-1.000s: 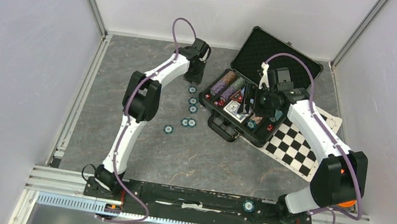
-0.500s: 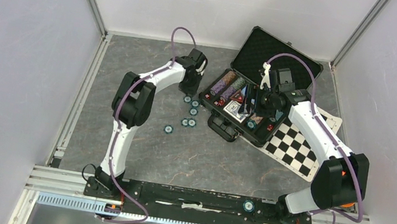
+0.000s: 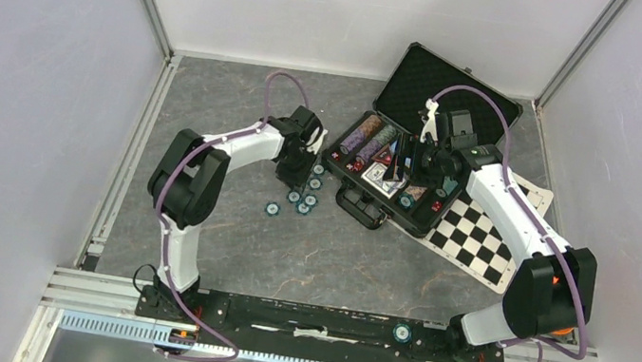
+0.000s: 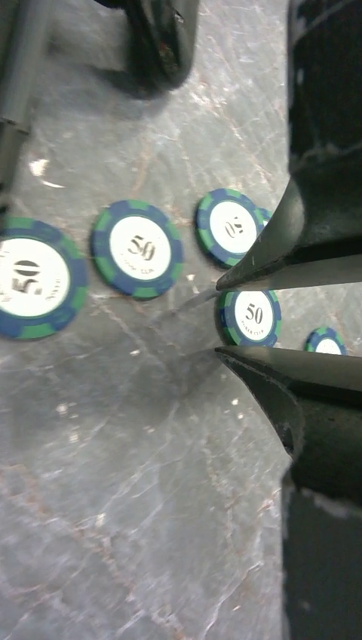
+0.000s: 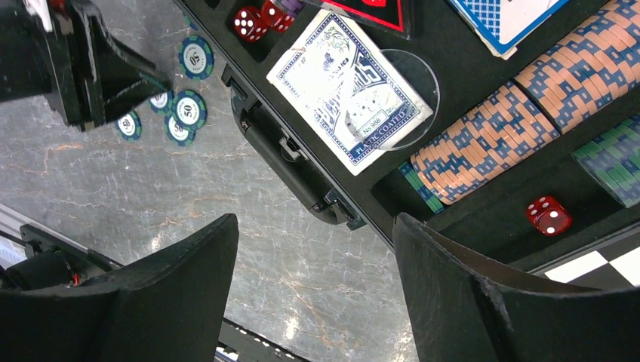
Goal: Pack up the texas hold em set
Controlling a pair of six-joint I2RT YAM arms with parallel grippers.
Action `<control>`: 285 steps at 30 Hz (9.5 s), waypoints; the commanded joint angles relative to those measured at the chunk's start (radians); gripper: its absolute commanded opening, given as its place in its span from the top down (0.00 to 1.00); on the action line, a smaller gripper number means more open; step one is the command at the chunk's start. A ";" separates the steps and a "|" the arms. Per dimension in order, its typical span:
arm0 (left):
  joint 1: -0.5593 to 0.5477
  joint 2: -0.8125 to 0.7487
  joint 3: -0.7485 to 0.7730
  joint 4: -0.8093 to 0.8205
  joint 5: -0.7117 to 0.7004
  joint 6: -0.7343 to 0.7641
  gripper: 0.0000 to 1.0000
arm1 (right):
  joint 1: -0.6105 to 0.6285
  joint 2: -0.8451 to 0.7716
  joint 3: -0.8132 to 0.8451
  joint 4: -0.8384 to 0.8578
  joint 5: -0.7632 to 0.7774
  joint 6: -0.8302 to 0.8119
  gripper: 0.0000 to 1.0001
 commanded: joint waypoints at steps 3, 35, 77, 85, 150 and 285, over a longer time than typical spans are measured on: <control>0.016 -0.076 0.004 0.035 0.029 -0.065 0.60 | -0.001 -0.027 -0.020 0.055 -0.029 0.026 0.20; 0.009 0.175 0.246 0.074 0.064 -0.007 0.59 | -0.001 -0.044 -0.032 0.045 -0.027 0.024 0.21; 0.216 -0.470 -0.185 -0.039 0.059 -0.236 0.51 | 0.498 0.368 0.239 0.327 0.413 -0.018 0.25; 0.318 -0.599 -0.258 -0.002 0.097 -0.268 0.45 | 0.536 0.471 0.251 0.312 0.511 0.289 0.15; 0.365 -0.506 -0.265 0.008 0.147 -0.209 0.42 | 0.477 0.674 0.364 0.077 0.568 0.214 0.57; 0.337 -0.566 -0.384 -0.037 0.256 -0.239 0.43 | 0.579 0.507 0.479 0.024 0.466 -0.217 0.48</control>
